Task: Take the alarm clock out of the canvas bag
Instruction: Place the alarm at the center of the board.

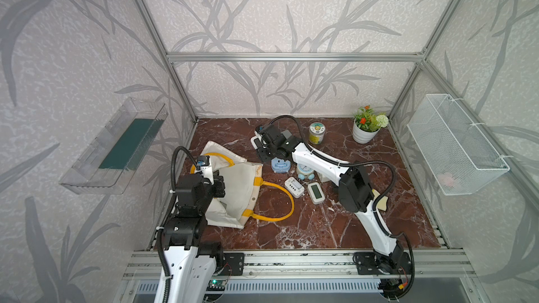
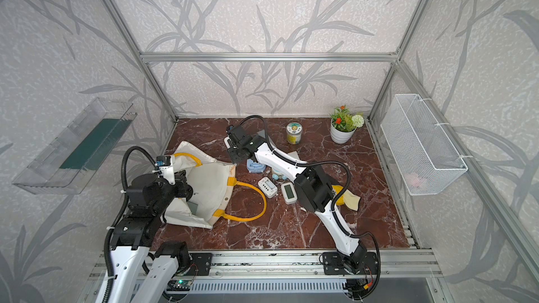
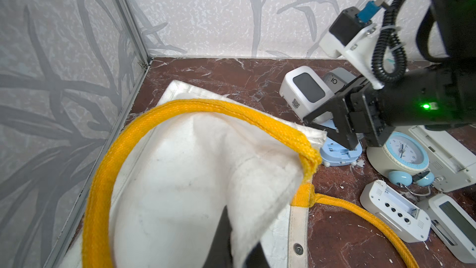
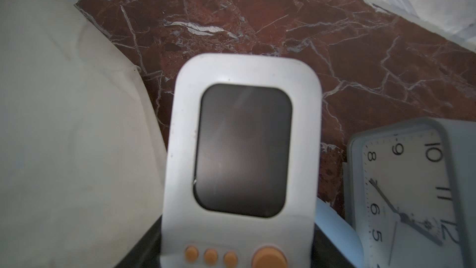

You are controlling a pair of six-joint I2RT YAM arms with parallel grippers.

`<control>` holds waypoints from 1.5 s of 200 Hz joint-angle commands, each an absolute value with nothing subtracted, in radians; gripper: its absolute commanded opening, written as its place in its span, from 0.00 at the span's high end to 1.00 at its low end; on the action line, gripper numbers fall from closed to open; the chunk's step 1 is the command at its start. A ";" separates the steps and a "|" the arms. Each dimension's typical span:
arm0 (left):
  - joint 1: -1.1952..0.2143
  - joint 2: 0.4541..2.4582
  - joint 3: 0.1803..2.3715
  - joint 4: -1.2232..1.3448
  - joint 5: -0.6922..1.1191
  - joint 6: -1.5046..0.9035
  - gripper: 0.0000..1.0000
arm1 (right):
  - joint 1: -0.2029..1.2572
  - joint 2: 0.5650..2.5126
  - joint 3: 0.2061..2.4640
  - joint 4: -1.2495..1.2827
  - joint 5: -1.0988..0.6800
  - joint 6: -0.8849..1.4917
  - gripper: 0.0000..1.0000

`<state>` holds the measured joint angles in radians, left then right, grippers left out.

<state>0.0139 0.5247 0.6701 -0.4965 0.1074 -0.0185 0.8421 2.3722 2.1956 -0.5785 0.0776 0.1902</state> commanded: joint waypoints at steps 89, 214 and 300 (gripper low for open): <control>0.012 0.506 0.710 -0.519 0.133 0.006 1.00 | 0.799 2.629 2.592 -0.841 0.055 0.213 0.51; 0.013 0.506 0.727 -0.539 0.134 0.007 1.00 | 0.779 2.689 2.592 -0.842 0.049 0.227 0.41; 0.012 0.505 0.736 -0.553 0.137 0.003 1.00 | 0.779 2.708 2.579 -0.839 0.033 0.233 0.30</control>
<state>0.0139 0.5140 0.7033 -0.5518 0.1307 -0.0143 0.7834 2.7026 2.5683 -0.8291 0.0479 0.2207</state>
